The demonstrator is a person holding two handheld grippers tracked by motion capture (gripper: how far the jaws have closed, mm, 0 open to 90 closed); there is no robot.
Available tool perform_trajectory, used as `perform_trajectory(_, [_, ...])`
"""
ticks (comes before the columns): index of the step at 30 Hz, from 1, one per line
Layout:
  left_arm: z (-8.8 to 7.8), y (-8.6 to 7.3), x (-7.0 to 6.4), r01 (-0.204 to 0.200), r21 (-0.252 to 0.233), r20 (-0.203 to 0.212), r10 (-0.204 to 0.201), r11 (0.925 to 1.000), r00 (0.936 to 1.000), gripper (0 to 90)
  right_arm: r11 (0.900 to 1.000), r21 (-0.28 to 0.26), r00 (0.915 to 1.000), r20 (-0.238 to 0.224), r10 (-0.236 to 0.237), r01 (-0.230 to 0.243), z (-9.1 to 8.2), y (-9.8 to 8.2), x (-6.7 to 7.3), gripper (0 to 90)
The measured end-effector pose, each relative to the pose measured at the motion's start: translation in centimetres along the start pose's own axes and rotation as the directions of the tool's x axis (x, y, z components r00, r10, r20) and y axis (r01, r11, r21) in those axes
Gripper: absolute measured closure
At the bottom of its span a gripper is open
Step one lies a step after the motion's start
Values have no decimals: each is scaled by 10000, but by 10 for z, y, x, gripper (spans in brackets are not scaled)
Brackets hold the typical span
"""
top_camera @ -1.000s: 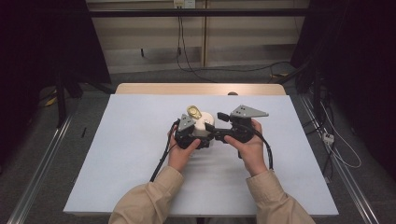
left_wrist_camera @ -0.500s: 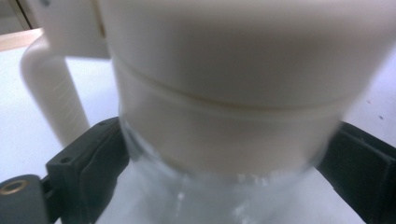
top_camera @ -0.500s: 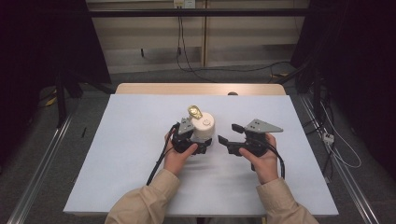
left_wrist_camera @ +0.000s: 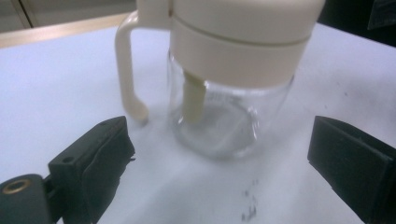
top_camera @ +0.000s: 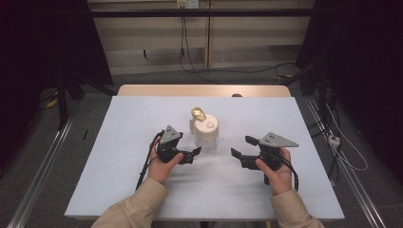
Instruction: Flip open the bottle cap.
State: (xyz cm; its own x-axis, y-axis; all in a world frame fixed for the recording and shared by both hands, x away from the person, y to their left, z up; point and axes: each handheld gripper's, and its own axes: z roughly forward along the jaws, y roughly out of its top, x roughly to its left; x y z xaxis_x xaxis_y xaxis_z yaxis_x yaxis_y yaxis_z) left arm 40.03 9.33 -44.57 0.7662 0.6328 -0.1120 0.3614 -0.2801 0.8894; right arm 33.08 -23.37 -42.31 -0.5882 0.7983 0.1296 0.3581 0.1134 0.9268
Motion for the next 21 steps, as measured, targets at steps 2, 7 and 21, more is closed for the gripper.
perform_trajectory(2, [-8, -2, 2, 67, -105, -11, -67, 9999, 10000, 58, 10000, -1, 10000, 38, -69, 69, -3, -3, 0, 221])
perform_trajectory(7, [-24, -7, 8, -37, -83, -97, 36, 10000, 9999, 59, 9998, 113, 9998, 145, -150, 148, -9, -11, 2, 218])
perform_trajectory(21, [-66, -21, 20, 179, -289, -175, -184, 9994, 9997, 60, 9993, 167, 9991, 273, -329, 325, -25, -25, 4, 213])
